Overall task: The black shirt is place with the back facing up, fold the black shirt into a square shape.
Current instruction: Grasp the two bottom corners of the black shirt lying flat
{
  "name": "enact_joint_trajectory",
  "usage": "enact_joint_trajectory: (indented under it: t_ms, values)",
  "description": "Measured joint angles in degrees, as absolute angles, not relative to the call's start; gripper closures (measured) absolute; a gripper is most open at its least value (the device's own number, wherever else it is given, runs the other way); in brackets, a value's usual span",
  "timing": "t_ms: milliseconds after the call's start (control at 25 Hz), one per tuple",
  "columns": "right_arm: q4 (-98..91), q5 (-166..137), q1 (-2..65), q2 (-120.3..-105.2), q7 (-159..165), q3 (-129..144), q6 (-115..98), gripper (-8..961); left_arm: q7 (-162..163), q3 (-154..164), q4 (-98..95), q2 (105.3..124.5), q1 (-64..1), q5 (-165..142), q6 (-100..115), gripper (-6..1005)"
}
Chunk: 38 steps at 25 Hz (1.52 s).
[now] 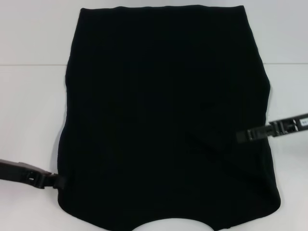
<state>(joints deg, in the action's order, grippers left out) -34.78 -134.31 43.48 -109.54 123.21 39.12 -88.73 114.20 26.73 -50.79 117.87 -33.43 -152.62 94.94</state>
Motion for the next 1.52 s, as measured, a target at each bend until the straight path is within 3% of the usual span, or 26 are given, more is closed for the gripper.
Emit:
enact_joint_trajectory:
  t_ms: [360, 600, 1240, 1520]
  values:
    - [-34.87, -134.41, 35.44, -106.89, 125.24, 38.29, -94.60, 153, 114.10, 26.95, -50.29, 118.18, -33.49, -151.18, 94.15, 951]
    - [-34.71, -135.18, 34.38, -106.80, 125.73, 38.84, -94.85, 156, 113.90, 27.03, -50.27, 118.49, -33.61, -151.14, 93.84, 952]
    - [-34.91, -145.71, 39.94, -110.92, 128.23, 39.27, -90.05, 163, 113.37, 27.15, -49.50, 118.57, -33.66, -151.07, 93.47, 952]
    - [-35.47, -147.86, 41.38, -111.92, 128.82, 39.26, -89.29, 285, 113.38, 27.16, -49.48, 118.57, -33.88, -151.07, 93.43, 952]
